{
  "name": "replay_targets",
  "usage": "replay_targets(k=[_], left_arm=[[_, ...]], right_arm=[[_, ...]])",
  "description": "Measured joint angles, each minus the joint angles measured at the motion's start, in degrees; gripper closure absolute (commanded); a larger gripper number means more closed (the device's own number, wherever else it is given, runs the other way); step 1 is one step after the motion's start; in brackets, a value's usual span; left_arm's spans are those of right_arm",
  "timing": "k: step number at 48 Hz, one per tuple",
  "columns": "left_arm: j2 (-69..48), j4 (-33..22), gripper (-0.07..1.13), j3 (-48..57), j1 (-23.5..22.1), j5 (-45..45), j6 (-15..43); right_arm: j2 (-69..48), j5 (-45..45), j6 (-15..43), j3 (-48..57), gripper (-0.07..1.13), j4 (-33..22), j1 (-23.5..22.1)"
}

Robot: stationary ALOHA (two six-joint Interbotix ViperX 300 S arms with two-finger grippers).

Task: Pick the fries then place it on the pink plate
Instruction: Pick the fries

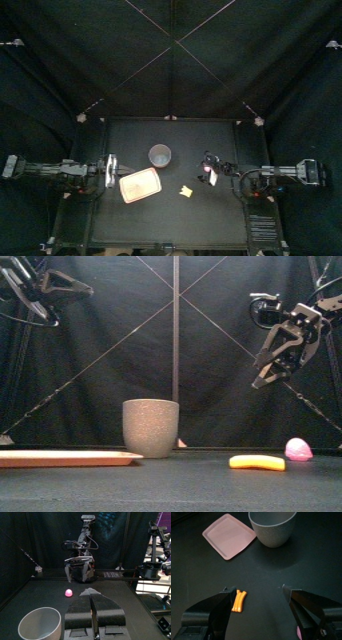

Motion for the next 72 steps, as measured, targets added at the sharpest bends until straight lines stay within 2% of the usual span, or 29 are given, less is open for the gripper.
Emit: replay_targets(k=[12, 17, 29, 36, 39, 45, 52, 58, 65, 72], left_arm=[[0.09, -0.09, 1.06, 0.00, 1.58, -0.09, 0.00], [0.09, -0.09, 1.06, 0.00, 1.85, -0.09, 0.00], [0.09, -0.09, 1.06, 0.00, 1.85, -0.09, -0.09], [0.09, -0.09, 1.06, 0.00, 1.93, -0.09, -0.09], [0.09, -0.09, 1.06, 0.00, 1.93, -0.09, -0.09], [0.00, -0.09, 1.06, 0.35, 1.93, -0.09, -0.09], [0.09, -0.09, 1.06, 0.88, 1.93, -0.09, -0.09], [0.09, -0.09, 1.06, 0.88, 1.93, -0.09, -0.18], [0.09, 0.00, 1.06, 0.88, 2.46, -0.09, -0.09], [0.09, 0.00, 1.06, 1.05, 2.99, -0.09, -0.09]], right_arm=[[3.78, 1.23, 0.09, -2.20, 0.00, 0.97, 3.78], [6.42, 9.23, 0.09, -5.10, 0.00, 1.05, 5.80], [15.29, 33.13, 0.35, -13.01, 0.00, -0.09, 5.98], [21.18, 40.08, 2.72, -17.84, 0.00, -1.76, 5.98], [23.29, 40.69, 5.27, -19.60, 0.00, -3.16, 6.15], [26.89, 39.20, 14.24, -22.24, 0.00, -9.23, 7.82], [29.71, 37.09, 29.53, -22.94, 0.00, -18.46, 11.07], [30.85, 34.72, 38.85, -22.68, 0.00, -23.03, 14.50], [31.03, 30.94, 44.82, -21.88, 0.00, -25.31, 17.49], [31.55, 28.39, 45.62, -21.62, 0.00, -25.14, 18.02]])
